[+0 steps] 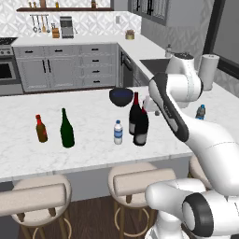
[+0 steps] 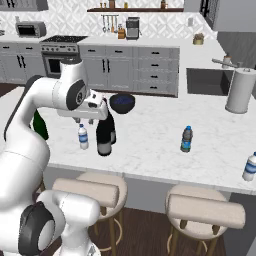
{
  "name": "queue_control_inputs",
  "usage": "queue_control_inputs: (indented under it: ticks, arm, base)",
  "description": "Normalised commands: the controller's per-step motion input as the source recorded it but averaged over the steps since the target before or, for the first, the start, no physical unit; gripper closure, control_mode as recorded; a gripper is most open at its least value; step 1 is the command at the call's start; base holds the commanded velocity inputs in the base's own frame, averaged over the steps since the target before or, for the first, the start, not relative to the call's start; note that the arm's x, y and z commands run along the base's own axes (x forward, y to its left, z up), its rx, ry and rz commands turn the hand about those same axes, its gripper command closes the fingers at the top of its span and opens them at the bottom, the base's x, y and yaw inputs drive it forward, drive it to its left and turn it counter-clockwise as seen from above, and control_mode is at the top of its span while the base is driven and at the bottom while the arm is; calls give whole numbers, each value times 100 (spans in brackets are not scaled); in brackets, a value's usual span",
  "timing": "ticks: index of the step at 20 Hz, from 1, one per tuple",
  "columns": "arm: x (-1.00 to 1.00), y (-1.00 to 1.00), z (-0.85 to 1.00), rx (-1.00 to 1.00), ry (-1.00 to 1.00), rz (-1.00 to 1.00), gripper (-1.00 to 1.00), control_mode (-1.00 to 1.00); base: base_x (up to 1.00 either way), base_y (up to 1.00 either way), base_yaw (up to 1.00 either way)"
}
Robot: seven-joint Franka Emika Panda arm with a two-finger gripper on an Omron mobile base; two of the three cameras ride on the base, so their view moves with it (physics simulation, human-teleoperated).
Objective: Move the plastic bottles in the middle to the plastics group, and the glass bottles in the middle to the glass group.
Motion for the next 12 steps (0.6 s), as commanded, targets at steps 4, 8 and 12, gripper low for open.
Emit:
queue_control_inputs:
  ticks: [4,8,12]
  arm:
    - [-11,-6,-4,0,-4,0,-100,-100]
    - [-17,1,-20,-3,-37,1,-100,-100]
    - [16,25,-6,-3,-49,-8,-100,-100]
  base:
    - [0,0,0]
    - [0,0,0]
    - [0,0,0]
